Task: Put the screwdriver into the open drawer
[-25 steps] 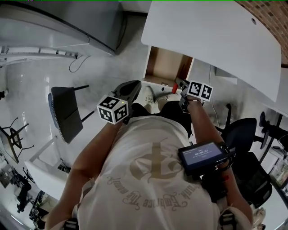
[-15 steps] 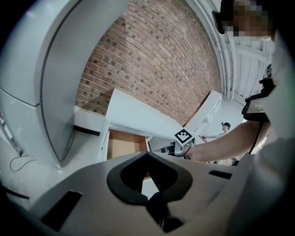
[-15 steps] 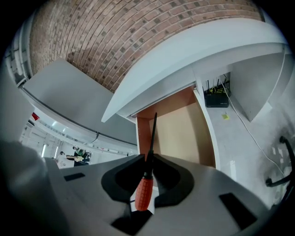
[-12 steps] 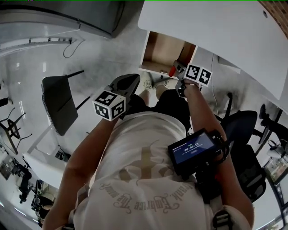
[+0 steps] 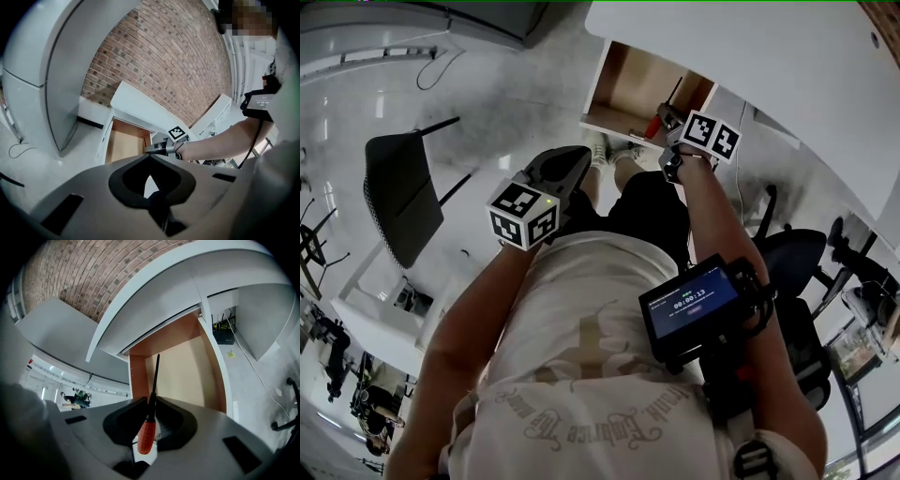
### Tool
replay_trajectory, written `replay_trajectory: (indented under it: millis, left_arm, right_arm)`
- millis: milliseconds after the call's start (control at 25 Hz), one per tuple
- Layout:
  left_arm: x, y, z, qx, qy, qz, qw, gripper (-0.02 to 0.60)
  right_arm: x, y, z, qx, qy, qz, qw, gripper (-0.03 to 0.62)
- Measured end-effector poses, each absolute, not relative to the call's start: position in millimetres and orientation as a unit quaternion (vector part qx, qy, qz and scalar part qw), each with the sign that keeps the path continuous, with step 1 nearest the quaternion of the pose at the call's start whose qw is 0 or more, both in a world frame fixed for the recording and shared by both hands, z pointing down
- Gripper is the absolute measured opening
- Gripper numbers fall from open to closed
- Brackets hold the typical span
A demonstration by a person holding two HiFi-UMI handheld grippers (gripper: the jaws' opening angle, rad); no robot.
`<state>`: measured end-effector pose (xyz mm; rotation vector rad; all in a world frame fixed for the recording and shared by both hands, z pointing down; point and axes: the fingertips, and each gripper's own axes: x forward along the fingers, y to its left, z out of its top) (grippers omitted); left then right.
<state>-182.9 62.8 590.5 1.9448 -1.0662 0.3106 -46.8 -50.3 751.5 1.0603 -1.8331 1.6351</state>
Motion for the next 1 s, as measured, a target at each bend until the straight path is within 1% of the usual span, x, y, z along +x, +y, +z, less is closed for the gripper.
replay_trajectory:
  millis: [640, 1000]
  left_arm:
    - [-179, 54, 627, 0.753, -0.459, 0.112, 0.458, 0.020]
    - [-166, 61, 640, 0.736, -0.470, 0.100, 0.478, 0.020]
  right_arm:
    - [-54, -70, 805, 0.360, -0.669, 0.593, 0.266, 0.069]
    - [-46, -74, 838, 0.350, -0.664, 0.586, 0.304, 0.069]
